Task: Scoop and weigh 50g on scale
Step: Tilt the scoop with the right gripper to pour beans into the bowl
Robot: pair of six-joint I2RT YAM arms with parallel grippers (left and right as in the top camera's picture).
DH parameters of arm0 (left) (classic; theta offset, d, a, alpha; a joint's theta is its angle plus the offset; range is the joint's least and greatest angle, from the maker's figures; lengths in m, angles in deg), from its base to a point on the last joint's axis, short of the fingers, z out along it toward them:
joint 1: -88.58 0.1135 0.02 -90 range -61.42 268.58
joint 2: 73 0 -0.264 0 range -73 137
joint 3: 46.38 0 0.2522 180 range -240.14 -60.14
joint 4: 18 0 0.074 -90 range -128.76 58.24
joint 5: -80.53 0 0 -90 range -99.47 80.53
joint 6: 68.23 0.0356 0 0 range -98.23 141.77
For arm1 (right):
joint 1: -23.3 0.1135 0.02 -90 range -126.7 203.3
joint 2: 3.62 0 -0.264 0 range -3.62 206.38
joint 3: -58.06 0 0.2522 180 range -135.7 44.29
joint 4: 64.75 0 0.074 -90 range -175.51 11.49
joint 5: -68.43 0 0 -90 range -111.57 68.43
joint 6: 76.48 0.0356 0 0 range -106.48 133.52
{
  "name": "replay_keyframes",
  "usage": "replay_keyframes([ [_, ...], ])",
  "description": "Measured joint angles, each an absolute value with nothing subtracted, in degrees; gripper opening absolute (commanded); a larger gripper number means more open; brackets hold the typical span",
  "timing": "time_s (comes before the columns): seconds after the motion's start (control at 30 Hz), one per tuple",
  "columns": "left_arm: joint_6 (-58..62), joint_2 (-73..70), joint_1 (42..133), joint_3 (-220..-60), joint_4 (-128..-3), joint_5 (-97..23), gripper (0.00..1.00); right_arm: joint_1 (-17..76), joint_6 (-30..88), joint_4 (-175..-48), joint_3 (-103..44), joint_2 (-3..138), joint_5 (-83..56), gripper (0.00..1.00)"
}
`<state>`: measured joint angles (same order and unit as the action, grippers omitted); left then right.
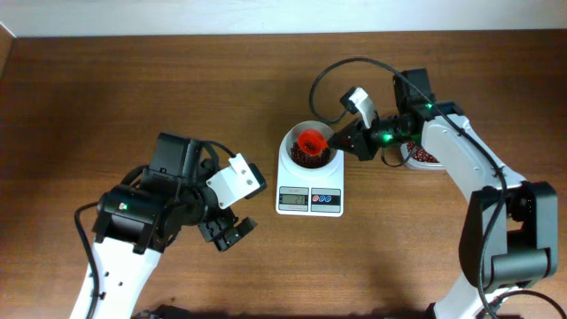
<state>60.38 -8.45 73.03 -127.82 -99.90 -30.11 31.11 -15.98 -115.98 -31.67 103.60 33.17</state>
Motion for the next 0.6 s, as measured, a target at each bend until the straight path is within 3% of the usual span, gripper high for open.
replay_keyframes([
  [0.6,60.38,-8.45,73.03,-127.78,-99.93,-30.11,0.99,31.11,-23.67,-116.70,-31.73,100.70,31.38,0.04],
])
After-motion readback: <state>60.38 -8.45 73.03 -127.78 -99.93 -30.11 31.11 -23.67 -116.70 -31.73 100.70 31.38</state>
